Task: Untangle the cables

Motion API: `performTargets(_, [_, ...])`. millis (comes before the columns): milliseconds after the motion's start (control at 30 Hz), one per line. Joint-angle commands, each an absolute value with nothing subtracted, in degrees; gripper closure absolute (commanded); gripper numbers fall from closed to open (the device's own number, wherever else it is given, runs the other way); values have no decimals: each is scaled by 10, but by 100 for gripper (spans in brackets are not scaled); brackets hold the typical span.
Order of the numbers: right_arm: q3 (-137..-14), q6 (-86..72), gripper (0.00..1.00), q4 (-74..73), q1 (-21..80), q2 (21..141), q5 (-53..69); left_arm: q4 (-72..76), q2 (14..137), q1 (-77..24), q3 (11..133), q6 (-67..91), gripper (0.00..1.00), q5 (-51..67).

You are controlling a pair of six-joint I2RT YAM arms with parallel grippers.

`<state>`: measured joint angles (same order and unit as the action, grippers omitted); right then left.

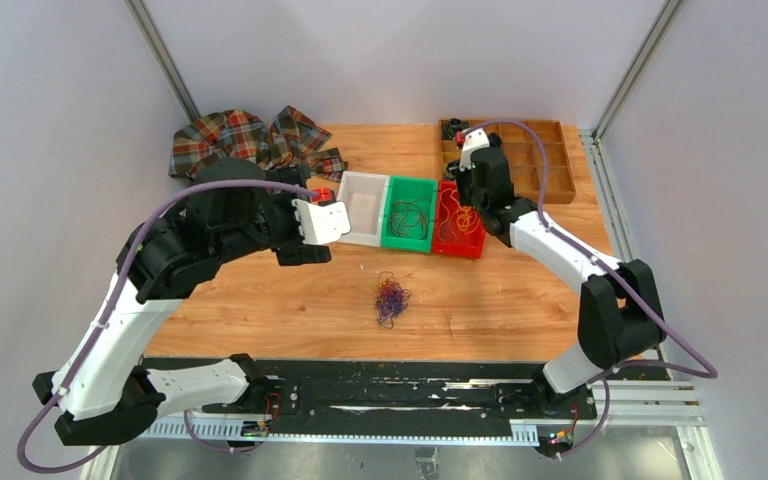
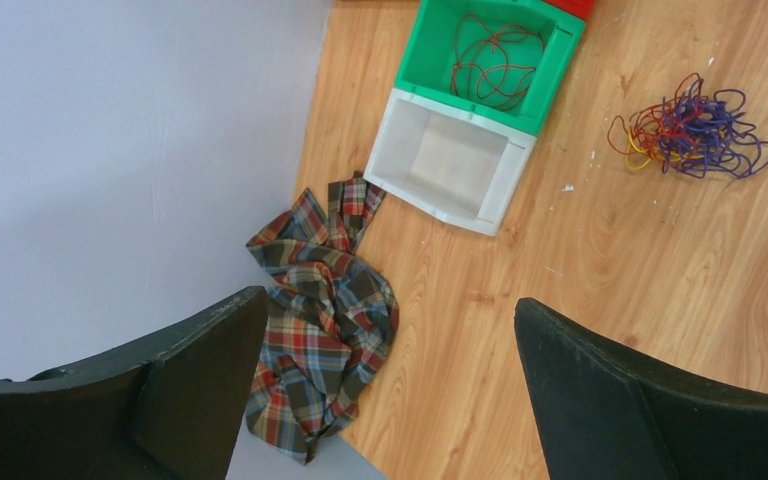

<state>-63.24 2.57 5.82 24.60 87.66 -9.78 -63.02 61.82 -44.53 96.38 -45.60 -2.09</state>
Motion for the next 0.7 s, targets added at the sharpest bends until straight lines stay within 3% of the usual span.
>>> performTargets(0, [-629,-6,82,9,231,901,-104,-619,611,-430,954,-452,2,-9])
performTargets(667, [-646,-66,58,-39,209,880,-51,-621,620,-416,956,-451,2,1])
